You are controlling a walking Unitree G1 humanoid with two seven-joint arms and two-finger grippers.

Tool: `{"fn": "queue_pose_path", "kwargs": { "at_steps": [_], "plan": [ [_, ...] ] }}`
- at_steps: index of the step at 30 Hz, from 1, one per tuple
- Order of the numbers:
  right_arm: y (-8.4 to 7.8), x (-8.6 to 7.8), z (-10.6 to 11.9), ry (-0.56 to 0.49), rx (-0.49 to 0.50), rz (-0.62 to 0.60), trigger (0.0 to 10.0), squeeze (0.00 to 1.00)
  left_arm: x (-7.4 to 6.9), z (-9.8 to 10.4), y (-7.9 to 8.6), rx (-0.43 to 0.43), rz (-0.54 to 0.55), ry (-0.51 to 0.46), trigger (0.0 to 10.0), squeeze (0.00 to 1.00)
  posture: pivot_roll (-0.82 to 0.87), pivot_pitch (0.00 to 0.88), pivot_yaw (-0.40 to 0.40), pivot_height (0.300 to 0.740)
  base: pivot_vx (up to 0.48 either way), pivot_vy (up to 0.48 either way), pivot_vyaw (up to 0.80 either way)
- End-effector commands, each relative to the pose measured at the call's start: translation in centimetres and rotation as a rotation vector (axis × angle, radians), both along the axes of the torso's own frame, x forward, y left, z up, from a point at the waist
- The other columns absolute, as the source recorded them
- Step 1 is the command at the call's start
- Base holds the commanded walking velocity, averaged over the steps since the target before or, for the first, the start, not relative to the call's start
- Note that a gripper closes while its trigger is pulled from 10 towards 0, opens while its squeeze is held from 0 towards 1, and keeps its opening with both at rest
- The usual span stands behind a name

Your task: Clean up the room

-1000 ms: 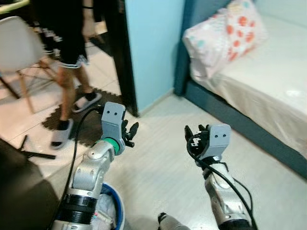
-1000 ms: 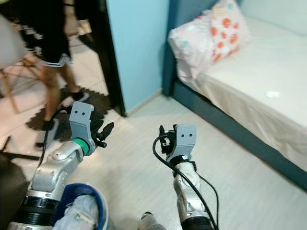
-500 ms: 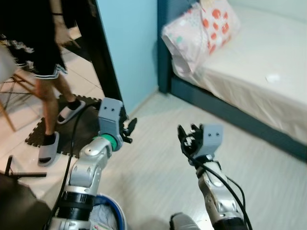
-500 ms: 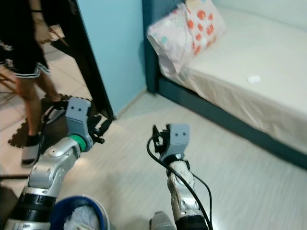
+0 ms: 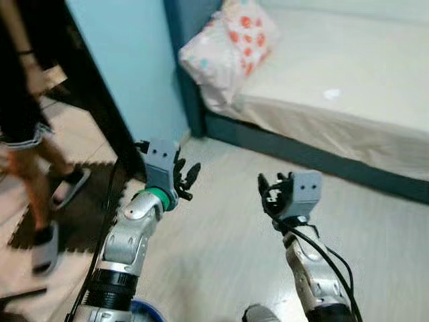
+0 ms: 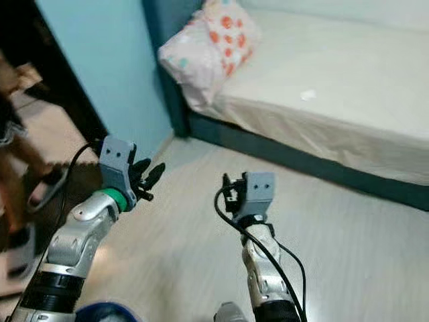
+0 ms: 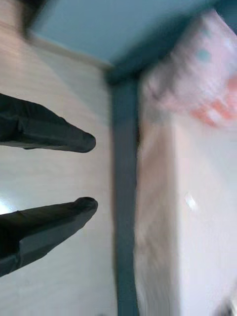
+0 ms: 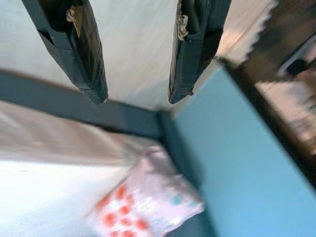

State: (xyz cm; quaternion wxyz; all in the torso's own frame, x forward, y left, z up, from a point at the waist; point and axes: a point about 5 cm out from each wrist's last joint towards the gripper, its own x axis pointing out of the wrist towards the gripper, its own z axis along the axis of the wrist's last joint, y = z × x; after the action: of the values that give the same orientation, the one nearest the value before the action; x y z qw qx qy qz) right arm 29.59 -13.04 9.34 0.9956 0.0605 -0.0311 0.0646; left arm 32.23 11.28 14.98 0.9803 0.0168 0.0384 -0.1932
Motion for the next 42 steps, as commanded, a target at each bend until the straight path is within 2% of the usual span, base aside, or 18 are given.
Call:
{"fn": "queue_pose_path", "kwargs": {
  "at_steps": [1, 20, 35, 39, 42],
  "plan": [
    [0.4, -0.1, -0.3, 0.013, 0.012, 0.006, 10.0, 0.00, -0.1, -0.9, 0.5, 0.018, 0.008, 0.024, 10.0, 0.00, -0.15, 0.032, 0.163, 0.740, 0.000, 0.000, -0.80],
    [0.1, 0.1, 0.0, 0.000, 0.019, -0.013, 10.0, 0.00, 0.4, -0.2, -0.3, -0.001, -0.013, -0.030, 10.0, 0.00, -0.17, 0.021, 0.167, 0.740, 0.000, 0.000, -0.80],
    [-0.1, 0.4, 0.0, 0.001, 0.010, -0.013, 10.0, 0.00, 0.5, -0.3, -0.9, -0.008, -0.021, -0.051, 10.0, 0.00, -0.17, 0.000, 0.155, 0.740, 0.450, 0.000, -0.80],
    [0.3, 0.5, -0.2, 0.009, -0.008, 0.015, 10.0, 0.00, 0.4, -0.6, -0.6, -0.006, -0.004, -0.049, 10.0, 0.00, -0.15, 0.000, 0.134, 0.740, 0.465, 0.000, -0.80],
    [0.7, 0.6, -0.2, 0.009, -0.030, 0.044, 10.0, 0.00, 0.3, -0.8, -0.2, -0.005, 0.014, -0.047, 10.0, 0.00, -0.14, 0.000, 0.119, 0.740, 0.461, 0.000, 0.00]
  ]
}}
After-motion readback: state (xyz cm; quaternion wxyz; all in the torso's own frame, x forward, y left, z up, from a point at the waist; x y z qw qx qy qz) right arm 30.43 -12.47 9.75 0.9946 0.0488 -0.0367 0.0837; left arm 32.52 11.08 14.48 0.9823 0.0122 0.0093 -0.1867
